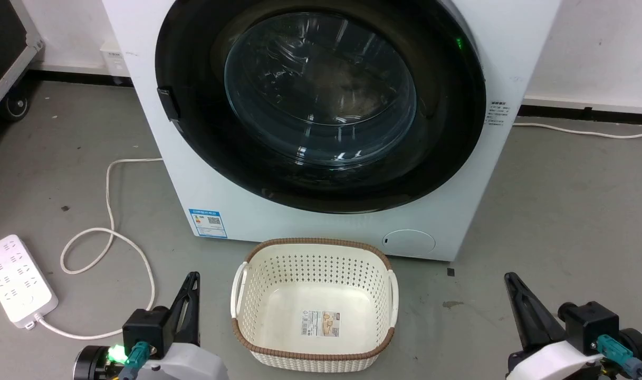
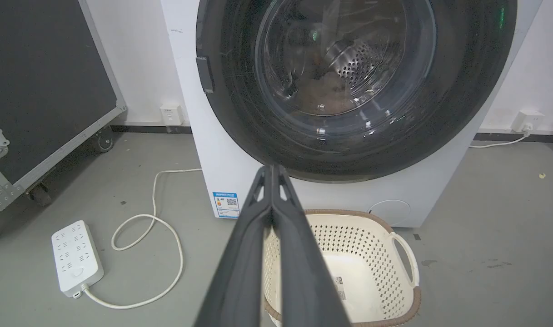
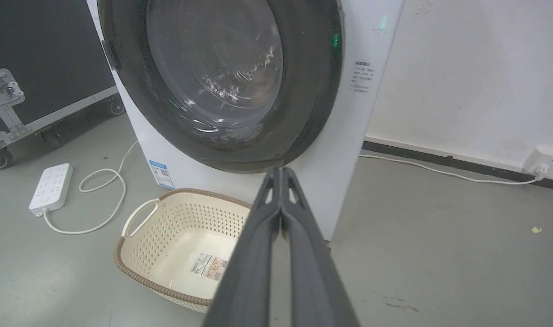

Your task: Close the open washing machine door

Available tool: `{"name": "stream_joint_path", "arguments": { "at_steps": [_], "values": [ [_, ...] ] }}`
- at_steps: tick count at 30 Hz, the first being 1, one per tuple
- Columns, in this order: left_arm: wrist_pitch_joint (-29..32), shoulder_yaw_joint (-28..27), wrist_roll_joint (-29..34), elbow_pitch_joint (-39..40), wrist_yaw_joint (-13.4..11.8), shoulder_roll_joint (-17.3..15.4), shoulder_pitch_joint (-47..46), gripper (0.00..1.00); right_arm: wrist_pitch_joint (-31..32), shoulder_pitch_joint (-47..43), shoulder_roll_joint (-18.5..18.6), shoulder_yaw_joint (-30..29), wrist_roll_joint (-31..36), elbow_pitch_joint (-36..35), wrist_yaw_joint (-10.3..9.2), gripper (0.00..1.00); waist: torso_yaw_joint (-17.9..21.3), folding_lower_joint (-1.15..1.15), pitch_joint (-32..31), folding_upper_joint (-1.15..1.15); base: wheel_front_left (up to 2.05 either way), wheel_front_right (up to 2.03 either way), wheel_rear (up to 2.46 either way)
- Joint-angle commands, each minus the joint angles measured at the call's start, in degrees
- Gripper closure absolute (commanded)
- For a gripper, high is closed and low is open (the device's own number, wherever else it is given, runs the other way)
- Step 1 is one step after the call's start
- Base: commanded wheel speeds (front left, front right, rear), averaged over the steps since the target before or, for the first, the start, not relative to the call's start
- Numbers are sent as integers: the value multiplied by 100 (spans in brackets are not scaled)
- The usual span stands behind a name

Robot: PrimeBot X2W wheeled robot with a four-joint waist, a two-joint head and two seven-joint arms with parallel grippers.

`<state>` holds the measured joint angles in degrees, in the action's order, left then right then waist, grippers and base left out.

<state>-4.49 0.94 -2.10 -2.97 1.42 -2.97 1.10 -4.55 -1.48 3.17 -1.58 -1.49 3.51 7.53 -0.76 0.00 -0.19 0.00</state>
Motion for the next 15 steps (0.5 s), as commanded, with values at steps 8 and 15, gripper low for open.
{"name": "stream_joint_path", "arguments": {
  "at_steps": [8,15],
  "values": [
    [136,-37,81,102,-56,6,-84,100,141,109,-23,48,61,-123,-3,100,20,0,5,0,0,0,0],
    [218,-52,115,153,-79,7,-91,100,223,119,-24,77,84,-183,-4,100,34,0,9,0,0,0,0]
  ]
}}
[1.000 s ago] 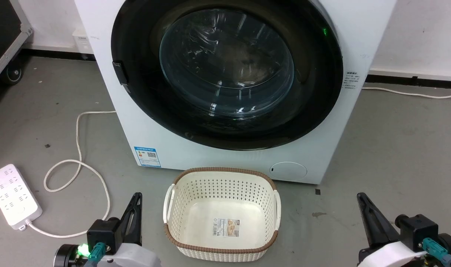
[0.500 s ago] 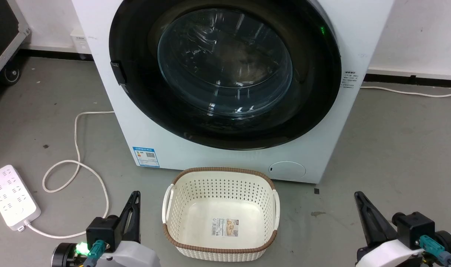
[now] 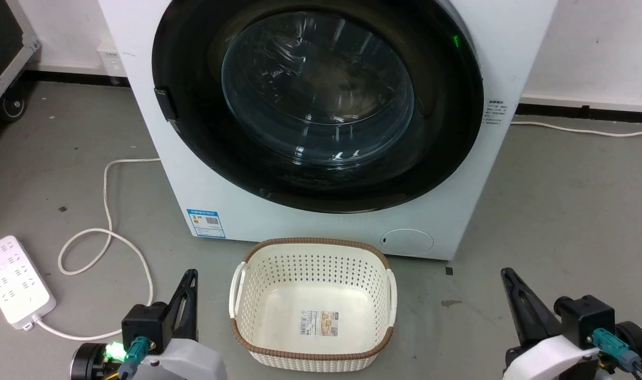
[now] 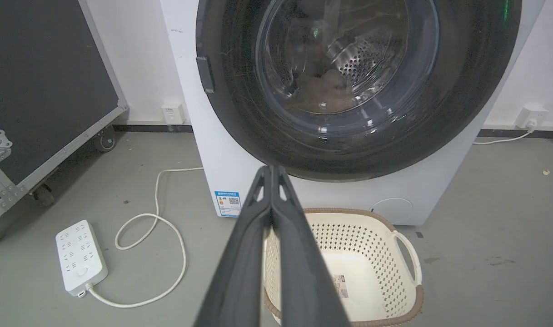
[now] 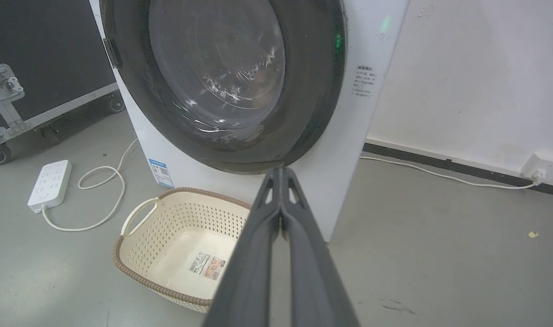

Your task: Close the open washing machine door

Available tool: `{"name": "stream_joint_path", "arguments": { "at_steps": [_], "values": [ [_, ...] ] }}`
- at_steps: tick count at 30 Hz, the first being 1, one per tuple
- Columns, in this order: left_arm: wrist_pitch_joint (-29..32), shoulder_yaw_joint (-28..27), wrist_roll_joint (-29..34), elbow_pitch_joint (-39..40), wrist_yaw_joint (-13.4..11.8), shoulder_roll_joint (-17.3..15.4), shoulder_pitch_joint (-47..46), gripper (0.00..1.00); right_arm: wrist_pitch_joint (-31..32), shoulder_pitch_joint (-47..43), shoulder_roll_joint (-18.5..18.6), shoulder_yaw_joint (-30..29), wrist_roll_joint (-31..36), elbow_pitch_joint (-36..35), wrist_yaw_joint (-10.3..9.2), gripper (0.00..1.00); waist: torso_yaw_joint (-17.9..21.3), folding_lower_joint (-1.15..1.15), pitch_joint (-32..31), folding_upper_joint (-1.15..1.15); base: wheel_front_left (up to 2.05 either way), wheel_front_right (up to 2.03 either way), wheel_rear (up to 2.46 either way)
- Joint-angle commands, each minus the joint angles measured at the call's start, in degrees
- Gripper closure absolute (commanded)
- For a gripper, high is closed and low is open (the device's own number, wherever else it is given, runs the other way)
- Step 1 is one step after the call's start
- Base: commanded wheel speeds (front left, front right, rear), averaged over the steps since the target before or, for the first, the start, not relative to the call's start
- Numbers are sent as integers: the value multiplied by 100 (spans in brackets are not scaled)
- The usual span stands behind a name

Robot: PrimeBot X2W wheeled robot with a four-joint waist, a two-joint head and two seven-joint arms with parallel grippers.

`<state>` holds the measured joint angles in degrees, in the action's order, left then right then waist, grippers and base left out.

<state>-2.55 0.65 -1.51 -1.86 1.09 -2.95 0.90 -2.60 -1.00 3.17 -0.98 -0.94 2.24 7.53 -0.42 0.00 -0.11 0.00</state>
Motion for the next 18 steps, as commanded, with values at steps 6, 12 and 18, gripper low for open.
{"name": "stream_joint_path", "arguments": {
  "at_steps": [6,12,18],
  "values": [
    [95,-36,85,86,-65,5,-77,100,98,80,-26,42,49,-107,-4,100,14,0,3,0,0,0,0],
    [165,-49,114,130,-84,6,-83,100,169,89,-27,67,69,-158,-4,100,26,0,7,0,0,0,0],
    [235,-62,143,174,-104,7,-89,100,240,97,-29,91,88,-209,-4,100,39,0,10,0,0,0,0]
  ]
}}
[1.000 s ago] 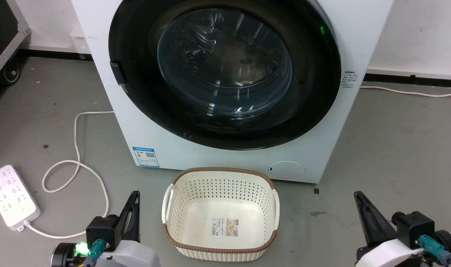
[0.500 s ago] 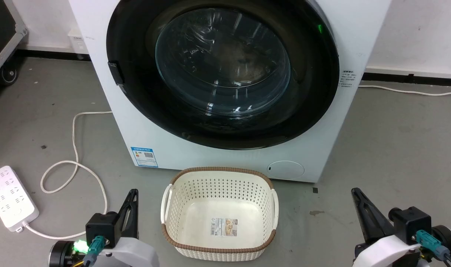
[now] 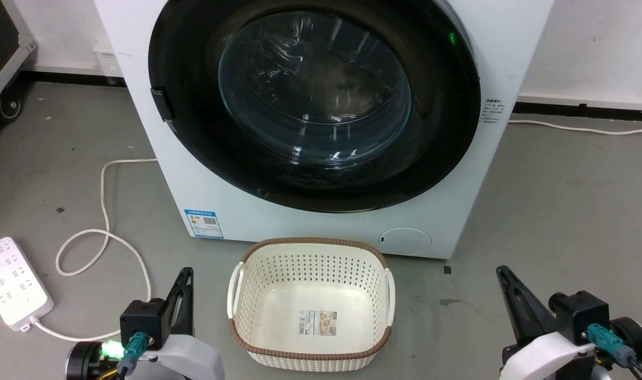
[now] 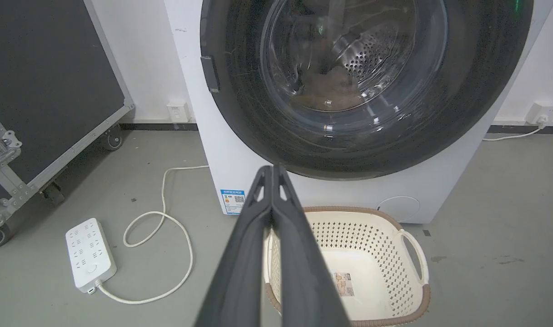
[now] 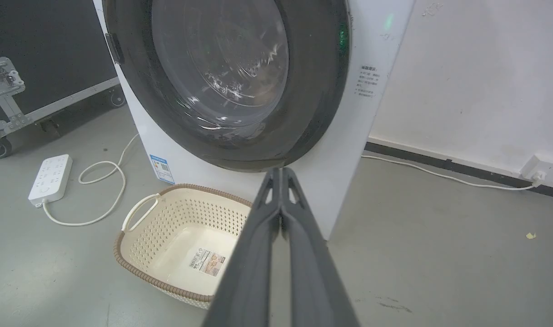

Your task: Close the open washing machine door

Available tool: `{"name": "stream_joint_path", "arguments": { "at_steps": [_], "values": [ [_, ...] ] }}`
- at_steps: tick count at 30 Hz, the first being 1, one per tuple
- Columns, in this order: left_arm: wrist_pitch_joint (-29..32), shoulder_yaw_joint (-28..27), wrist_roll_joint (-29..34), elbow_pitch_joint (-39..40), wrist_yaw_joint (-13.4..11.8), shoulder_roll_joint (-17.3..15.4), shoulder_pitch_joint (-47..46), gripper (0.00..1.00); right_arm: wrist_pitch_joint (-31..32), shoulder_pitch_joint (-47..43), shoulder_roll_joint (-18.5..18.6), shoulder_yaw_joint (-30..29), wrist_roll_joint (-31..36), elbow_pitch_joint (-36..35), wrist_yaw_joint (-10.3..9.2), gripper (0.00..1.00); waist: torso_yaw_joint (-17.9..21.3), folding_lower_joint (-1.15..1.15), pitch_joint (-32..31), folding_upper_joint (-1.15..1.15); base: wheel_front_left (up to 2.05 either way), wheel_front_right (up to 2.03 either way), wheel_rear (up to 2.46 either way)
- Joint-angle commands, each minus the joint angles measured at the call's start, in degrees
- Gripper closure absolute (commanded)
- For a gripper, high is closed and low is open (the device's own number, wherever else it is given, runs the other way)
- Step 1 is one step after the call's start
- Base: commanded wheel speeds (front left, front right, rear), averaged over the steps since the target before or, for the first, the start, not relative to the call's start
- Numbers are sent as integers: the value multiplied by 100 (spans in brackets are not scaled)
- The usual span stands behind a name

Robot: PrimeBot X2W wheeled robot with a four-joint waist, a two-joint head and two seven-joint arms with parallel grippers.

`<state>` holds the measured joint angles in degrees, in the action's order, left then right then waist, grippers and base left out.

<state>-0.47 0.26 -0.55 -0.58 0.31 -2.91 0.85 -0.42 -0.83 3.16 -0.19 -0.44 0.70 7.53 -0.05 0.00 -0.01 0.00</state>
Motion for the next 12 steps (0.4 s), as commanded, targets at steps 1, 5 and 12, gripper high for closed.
{"name": "stream_joint_path", "arguments": {
  "at_steps": [1,5,12],
  "values": [
    [38,-24,52,52,-29,3,-85,100,34,82,-28,16,42,-64,-4,100,3,0,1,0,0,0,0],
    [47,-26,55,58,-31,3,-85,100,42,83,-28,19,44,-70,-4,100,5,0,1,0,0,0,0],
    [47,-26,55,58,-31,3,-85,100,42,83,-28,19,44,-70,-4,100,5,0,1,0,0,0,0]
  ]
}}
